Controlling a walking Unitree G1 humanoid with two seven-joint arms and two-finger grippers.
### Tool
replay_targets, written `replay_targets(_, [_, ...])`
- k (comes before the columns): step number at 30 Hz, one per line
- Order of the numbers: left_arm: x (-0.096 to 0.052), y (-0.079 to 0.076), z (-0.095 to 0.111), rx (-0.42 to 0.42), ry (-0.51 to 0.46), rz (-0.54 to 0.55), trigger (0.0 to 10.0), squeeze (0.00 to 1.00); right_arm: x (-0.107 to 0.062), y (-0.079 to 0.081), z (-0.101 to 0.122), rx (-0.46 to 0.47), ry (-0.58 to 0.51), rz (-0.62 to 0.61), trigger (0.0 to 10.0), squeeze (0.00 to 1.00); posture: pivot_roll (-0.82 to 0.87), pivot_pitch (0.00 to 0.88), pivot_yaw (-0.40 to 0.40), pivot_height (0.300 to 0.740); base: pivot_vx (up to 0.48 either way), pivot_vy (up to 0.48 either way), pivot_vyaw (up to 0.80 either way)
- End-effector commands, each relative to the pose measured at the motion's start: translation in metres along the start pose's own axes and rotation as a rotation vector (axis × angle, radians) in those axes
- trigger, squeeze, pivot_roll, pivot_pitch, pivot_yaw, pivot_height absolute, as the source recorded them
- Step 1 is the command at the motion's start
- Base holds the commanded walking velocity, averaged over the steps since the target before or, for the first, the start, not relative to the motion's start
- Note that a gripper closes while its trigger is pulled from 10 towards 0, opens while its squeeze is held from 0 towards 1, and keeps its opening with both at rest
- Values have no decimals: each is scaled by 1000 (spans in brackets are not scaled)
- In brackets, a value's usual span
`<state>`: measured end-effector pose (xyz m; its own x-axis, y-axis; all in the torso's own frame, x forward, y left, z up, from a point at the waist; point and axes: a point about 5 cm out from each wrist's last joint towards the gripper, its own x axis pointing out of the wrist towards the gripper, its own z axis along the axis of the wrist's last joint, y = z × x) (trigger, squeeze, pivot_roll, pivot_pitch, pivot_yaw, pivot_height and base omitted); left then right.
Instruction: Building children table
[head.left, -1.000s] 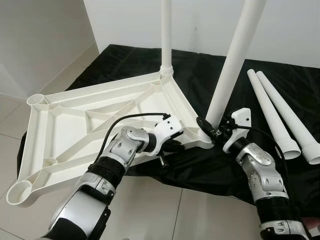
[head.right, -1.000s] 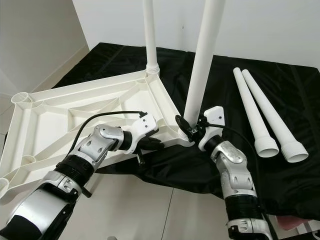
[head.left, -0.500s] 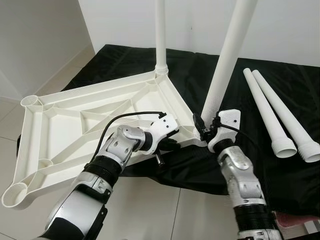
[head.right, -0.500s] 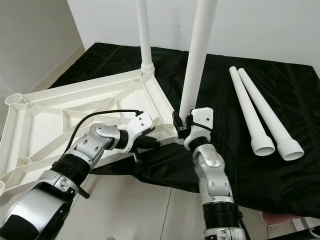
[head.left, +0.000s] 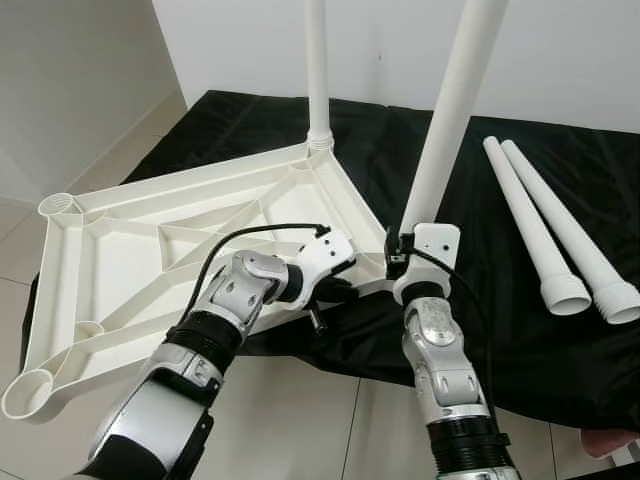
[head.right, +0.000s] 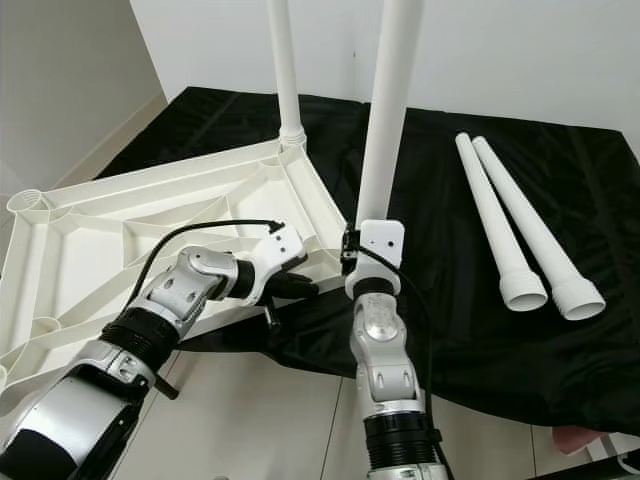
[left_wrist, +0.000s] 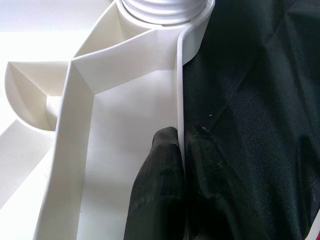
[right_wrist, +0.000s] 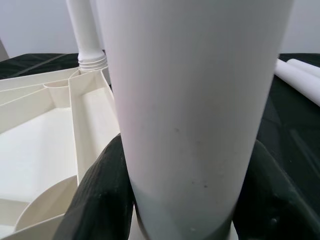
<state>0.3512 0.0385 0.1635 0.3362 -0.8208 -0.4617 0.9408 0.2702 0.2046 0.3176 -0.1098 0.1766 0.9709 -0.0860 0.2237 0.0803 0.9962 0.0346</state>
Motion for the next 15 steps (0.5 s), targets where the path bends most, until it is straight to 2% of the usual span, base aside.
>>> replay_targets(1, [10,-9,-11,-24,54,-24,10000,0,-6,33,6,49,-4,112,10000,0,-145,114,106,740,0,0,0])
replay_targets(5, [10,-9,-12,-24,55,-23,10000,0,-5,31,5,49,-5,105,10000,0,-146,114,106,740,0,0,0])
replay_targets(6, [10,-10,-11,-24,53,-25,10000,0,-5,27,5,73,-4,106,10000,933,-147,114,105,740,0,0,0])
replay_targets(7, [10,-10,-11,-24,53,-24,10000,0,-6,25,6,93,-9,115,10000,1000,-149,113,105,740,0,0,0])
replay_targets(12, [10,-10,-11,-24,52,-23,10000,0,-6,23,7,108,-21,127,10000,1000,-149,113,105,740,0,0,0])
replay_targets(15, [11,-10,-11,-23,51,-23,10000,0,-7,12,10,114,-48,141,10000,1000,-151,114,107,740,0,0,0])
